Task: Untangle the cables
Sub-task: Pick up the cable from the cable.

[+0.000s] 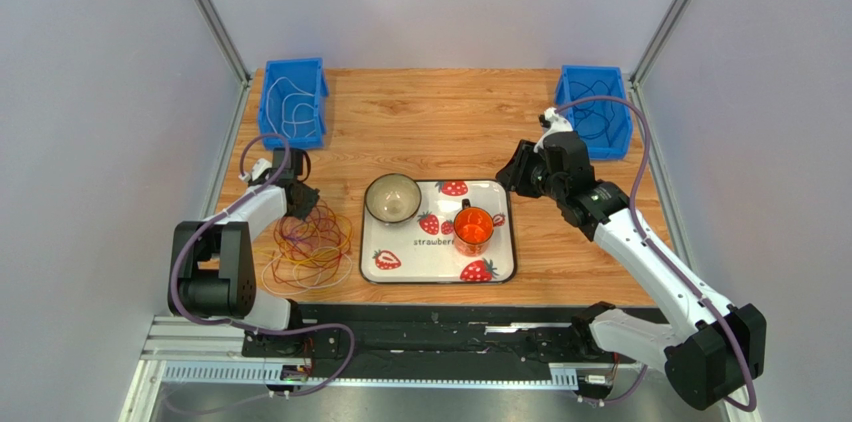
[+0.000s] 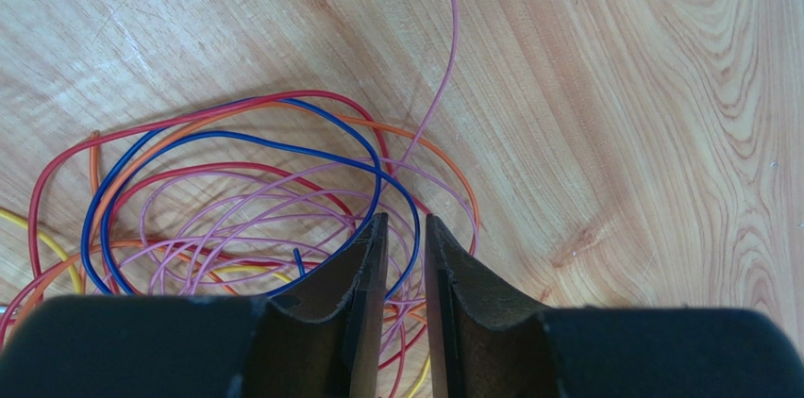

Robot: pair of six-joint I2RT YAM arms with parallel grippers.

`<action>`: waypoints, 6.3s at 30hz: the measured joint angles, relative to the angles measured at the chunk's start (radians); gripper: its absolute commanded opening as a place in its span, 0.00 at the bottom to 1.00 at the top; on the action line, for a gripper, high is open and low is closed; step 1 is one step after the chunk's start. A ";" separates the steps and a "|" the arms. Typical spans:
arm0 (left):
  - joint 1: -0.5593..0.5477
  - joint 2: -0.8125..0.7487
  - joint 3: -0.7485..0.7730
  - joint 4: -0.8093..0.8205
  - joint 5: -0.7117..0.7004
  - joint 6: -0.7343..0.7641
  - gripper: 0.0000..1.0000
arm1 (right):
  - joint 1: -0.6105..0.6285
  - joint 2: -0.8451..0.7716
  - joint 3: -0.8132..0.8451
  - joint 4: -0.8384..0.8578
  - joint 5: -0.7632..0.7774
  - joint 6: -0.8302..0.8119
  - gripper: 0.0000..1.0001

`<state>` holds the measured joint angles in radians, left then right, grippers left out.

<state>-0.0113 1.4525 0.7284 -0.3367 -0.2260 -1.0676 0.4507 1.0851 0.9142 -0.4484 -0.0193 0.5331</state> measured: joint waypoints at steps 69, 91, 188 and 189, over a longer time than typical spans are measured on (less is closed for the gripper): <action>0.001 -0.642 0.444 -0.220 0.425 0.158 0.00 | 0.210 0.040 0.083 0.216 -0.411 -0.002 0.39; 0.001 -0.706 0.494 -0.195 0.611 0.184 0.00 | 0.412 0.640 0.541 0.441 -0.466 0.110 0.43; 0.001 -0.655 0.877 -0.414 0.632 0.370 0.00 | 0.401 1.064 1.297 -0.302 0.013 -0.200 0.99; 0.001 -0.657 0.867 -0.414 0.632 0.369 0.00 | 0.389 1.039 1.279 -0.305 0.008 -0.202 0.99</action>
<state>-0.0105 0.7952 1.5951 -0.7506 0.4065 -0.6983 0.8398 2.1239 2.1929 -0.7532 -0.0116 0.3309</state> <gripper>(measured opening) 0.008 0.993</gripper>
